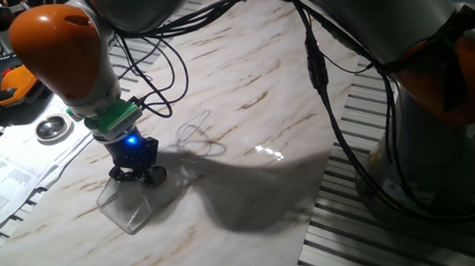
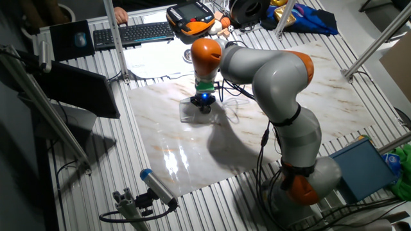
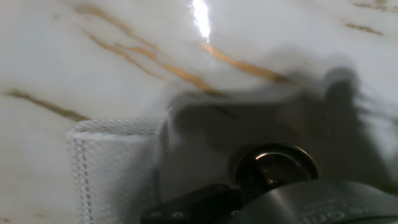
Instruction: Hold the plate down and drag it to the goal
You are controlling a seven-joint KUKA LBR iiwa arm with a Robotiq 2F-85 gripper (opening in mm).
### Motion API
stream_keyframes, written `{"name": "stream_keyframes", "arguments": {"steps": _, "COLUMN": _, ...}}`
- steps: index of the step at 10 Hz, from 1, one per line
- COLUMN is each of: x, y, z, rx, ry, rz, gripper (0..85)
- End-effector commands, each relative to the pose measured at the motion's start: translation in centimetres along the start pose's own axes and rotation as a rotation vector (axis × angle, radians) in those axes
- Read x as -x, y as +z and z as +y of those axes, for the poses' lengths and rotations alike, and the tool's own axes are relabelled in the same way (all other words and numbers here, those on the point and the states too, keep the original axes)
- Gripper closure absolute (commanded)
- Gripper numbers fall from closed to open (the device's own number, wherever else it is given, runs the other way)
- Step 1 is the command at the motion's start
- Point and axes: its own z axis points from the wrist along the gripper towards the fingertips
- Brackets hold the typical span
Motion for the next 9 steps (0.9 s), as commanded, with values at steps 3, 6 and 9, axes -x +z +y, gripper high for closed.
{"name": "stream_keyframes", "arguments": {"steps": 3, "x": -0.38, "y": 0.07, "z": 0.61, "rx": -0.002, "ry": 0.012, "rz": 0.000, "gripper": 85.0}}
{"name": "stream_keyframes", "arguments": {"steps": 6, "x": -0.76, "y": 0.12, "z": 1.13, "rx": 0.003, "ry": 0.019, "rz": 0.004, "gripper": 85.0}}
{"name": "stream_keyframes", "arguments": {"steps": 9, "x": -0.68, "y": 0.03, "z": 1.05, "rx": -0.001, "ry": 0.018, "rz": 0.005, "gripper": 85.0}}
